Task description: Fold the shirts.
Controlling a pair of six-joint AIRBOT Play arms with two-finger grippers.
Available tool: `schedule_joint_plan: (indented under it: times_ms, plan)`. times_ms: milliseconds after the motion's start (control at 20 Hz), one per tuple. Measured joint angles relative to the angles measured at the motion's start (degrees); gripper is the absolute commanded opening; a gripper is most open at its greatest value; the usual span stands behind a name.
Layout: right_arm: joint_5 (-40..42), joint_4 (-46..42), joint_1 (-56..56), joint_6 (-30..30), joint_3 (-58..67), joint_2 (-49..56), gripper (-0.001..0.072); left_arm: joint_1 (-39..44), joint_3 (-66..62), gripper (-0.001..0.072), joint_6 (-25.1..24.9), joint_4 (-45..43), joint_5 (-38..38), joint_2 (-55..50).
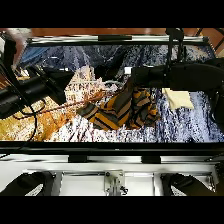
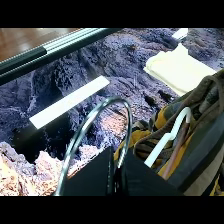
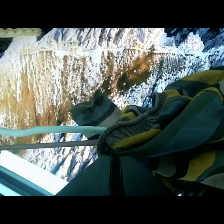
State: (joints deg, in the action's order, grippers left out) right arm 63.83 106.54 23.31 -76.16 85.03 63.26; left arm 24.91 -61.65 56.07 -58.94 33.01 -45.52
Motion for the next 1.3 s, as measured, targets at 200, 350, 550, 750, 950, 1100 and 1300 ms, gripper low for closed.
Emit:
schedule_joint_plan:
  times_ms: [200, 350, 550, 750, 950, 1100, 1300]
  plan:
    - [-0.3, 1.4, 0.0, -0.6, 0.0, 0.0, 0.0073, 0.6, 0.1, 0.0052, 0.0, 1.1, -2.7, -1.0]
    - [-0.5, 3.1, 0.0, -1.7, 0.0, -0.1, 0.0072, 1.4, 0.1, 0.0052, 0.0, 2.9, -4.7, -2.5]
    - [-2.7, 4.1, 0.0, -4.5, 1.2, -0.5, 0.0072, 5.5, 0.1, 0.0052, 0.0, 4.0, -6.0, -4.7]
    - [-2.9, 5.2, 0.0, -6.2, 4.5, -0.5, 0.0072, 11.0, 0.1, 0.0052, 0.1, 4.5, -9.5, -7.0]
    - [1.7, 8.5, 0.0, -7.2, 7.2, -0.6, 0.0073, 13.0, 0.1, 0.0052, 2.3, 4.9, -16.6, -8.3]
    - [5.5, 10.6, 0.0, -7.6, 9.4, -0.6, 0.0072, 12.9, 0.1, 0.0052, 3.6, 5.0, -19.1, -8.9]
    - [8.7, 13.2, 0.0, -7.7, 12.2, -0.6, 0.0072, 12.5, 0.1, 0.0052, 4.6, 5.0, -20.1, -10.1]
